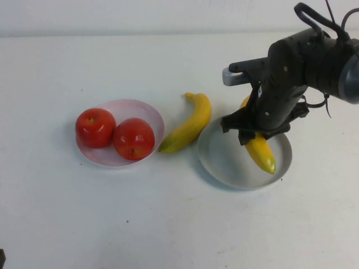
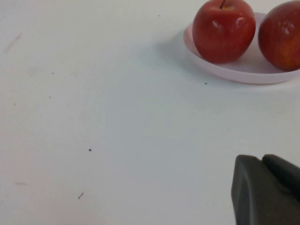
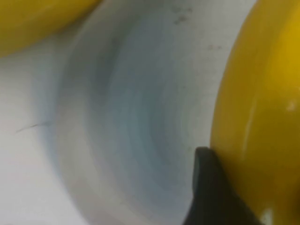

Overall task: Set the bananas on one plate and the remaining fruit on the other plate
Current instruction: Put another type of fruit in the right plate

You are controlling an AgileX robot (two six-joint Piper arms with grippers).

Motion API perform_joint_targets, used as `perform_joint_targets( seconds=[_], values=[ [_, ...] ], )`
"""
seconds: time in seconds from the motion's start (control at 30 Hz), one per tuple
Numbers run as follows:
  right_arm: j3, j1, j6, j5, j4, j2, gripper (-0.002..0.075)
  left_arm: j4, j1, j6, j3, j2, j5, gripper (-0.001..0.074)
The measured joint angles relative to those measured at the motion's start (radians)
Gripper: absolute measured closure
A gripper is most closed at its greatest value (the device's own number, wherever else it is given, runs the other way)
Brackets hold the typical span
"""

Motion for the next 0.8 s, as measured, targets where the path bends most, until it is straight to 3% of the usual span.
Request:
perform_joint_targets(
  seconds=[0.33,0.53,0.8],
  values=[
    [-0.001,-0.038,0.003,-0.048,0.079,0.081,0.0414,0.002,0.000,0.000,0.000,0.000,0.000,0.0735],
    [-0.014,-0.038,0.003,0.004,0.121,0.083,0.0243,0.002,0.000,0.000,0.000,0.000,0.000,0.0735],
    [-0.178,-0.008,0.026,0.064,0.125,0.083,0.0209,0.002,0.000,0.000,0.000,0.000,0.000,0.0736]
  ],
)
